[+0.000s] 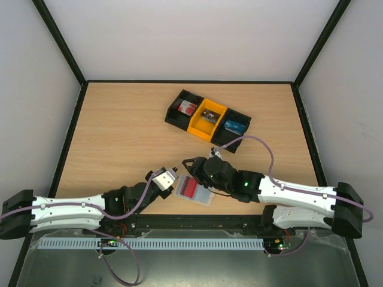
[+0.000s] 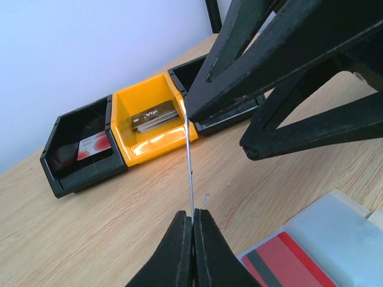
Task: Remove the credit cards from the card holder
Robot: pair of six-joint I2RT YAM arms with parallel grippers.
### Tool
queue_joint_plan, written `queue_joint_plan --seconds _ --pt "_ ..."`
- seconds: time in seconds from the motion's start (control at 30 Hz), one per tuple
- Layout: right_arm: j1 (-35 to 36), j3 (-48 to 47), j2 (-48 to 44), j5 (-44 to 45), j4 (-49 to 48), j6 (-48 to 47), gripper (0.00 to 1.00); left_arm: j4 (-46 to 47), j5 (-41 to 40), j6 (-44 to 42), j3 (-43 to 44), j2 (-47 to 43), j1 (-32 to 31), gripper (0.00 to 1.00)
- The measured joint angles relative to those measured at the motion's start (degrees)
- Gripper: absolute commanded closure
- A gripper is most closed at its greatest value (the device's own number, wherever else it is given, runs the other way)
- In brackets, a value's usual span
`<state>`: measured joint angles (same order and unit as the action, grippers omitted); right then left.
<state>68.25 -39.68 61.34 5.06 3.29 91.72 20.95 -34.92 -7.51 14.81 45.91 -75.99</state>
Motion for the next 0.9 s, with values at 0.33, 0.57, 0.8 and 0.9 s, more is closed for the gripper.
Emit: queue_joint_plan --seconds 0.33,0.57,0.8,0.9 --pt "0.0 -0.02 0.94 -1.97 -3.3 0.04 0.65 0.5 -0.24 -0.31 -1.01 -0.11 -0.02 0.97" --pt "0.0 -0.02 1.62 -2.73 -4.15 0.07 0.69 0.92 -0.28 -0.48 -1.36 -0.11 -0.02 0.97" --pt "0.0 -0.02 4.13 -5.01 -6.54 0.04 0.74 0.98 -0.28 -0.48 -1.68 -0.13 -0.02 0.97" --pt "0.0 -0.02 4.7 -5.81 -7.37 -0.04 0.8 0.98 -0.28 -0.61 -1.7 -0.13 -0.02 0.97"
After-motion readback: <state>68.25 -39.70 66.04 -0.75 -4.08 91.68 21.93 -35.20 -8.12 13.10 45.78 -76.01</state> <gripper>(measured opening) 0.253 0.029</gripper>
